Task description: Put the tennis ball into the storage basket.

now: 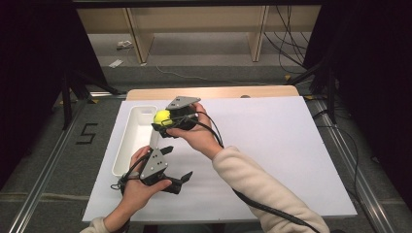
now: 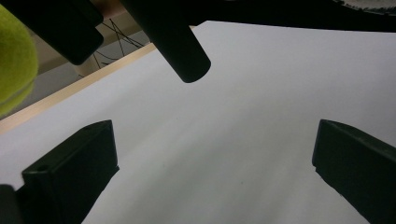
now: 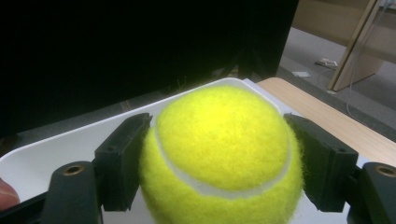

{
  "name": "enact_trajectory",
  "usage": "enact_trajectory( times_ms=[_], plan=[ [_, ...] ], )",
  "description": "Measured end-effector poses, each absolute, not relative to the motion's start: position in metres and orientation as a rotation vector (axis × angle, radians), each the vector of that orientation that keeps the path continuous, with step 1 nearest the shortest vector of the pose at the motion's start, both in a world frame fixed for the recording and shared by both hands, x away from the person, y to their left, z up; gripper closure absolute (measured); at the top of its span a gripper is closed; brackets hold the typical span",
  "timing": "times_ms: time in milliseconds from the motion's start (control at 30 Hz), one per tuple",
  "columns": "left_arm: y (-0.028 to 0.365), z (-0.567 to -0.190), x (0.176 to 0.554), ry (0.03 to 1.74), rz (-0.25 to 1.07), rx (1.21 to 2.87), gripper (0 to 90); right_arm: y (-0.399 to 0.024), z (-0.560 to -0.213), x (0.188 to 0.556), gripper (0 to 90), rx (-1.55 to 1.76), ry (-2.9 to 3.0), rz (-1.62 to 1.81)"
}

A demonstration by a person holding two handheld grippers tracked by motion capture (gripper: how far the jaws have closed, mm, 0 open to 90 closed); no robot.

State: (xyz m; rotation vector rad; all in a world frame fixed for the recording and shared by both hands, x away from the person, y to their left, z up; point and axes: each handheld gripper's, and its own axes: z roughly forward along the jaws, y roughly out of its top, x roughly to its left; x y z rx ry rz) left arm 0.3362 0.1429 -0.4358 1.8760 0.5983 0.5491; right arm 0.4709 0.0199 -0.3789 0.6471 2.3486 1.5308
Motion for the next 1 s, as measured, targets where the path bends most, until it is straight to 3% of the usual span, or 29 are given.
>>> enact_trajectory(
  times_ms=[1000],
  plan=[
    [0.1422, -0.4363, 0.3361, 0.595, 0.548, 1.879, 0.0, 0.0265, -0.3760, 0.4756, 26.8, 0.648, 2.354, 1.531]
  ],
)
